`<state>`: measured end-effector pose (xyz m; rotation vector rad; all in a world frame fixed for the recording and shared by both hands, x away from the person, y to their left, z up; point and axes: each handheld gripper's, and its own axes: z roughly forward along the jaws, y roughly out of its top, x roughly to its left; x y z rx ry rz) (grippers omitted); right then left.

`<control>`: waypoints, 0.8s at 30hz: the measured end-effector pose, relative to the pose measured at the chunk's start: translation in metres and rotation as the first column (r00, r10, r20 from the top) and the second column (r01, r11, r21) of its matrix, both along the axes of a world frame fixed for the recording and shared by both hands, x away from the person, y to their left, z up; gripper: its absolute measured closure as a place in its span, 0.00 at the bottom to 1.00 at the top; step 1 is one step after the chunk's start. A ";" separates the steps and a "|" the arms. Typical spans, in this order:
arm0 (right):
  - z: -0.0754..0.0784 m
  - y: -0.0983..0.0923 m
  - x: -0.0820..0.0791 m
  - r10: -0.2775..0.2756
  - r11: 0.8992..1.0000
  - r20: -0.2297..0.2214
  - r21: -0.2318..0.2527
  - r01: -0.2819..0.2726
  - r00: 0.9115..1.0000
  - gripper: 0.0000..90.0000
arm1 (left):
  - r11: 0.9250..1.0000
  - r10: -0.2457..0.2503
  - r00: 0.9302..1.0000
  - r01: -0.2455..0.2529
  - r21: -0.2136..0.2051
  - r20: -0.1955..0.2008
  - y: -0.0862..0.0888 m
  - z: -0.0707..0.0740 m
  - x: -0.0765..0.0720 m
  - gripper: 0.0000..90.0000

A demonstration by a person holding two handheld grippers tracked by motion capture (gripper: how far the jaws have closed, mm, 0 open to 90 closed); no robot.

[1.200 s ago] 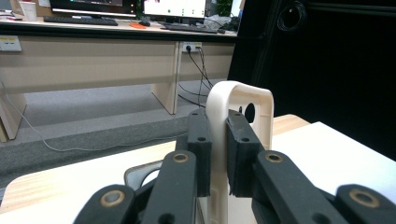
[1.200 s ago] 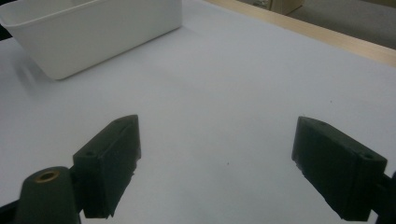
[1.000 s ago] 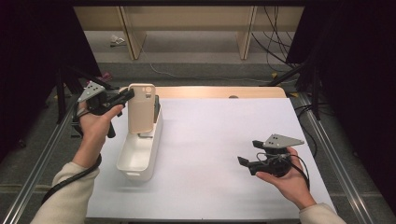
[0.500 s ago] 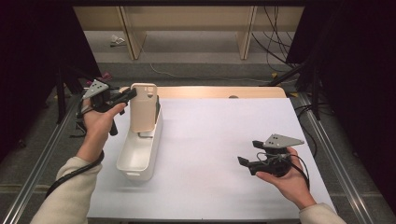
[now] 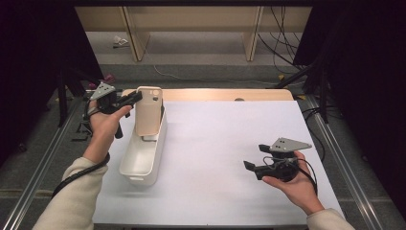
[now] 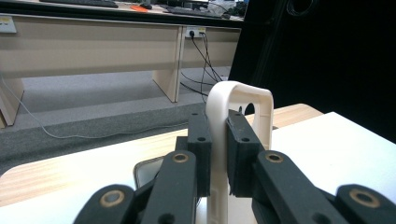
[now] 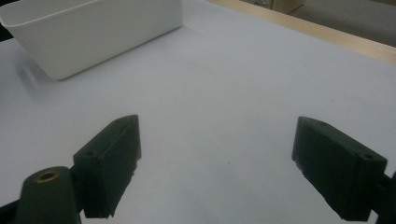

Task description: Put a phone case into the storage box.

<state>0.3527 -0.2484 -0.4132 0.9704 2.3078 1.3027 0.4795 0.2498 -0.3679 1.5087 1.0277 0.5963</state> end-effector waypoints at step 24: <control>0.000 0.000 0.000 0.003 1.000 -0.001 0.001 -0.003 1.000 0.18 | 1.000 0.012 0.999 -0.012 0.006 -0.031 0.002 -0.012 0.007 0.91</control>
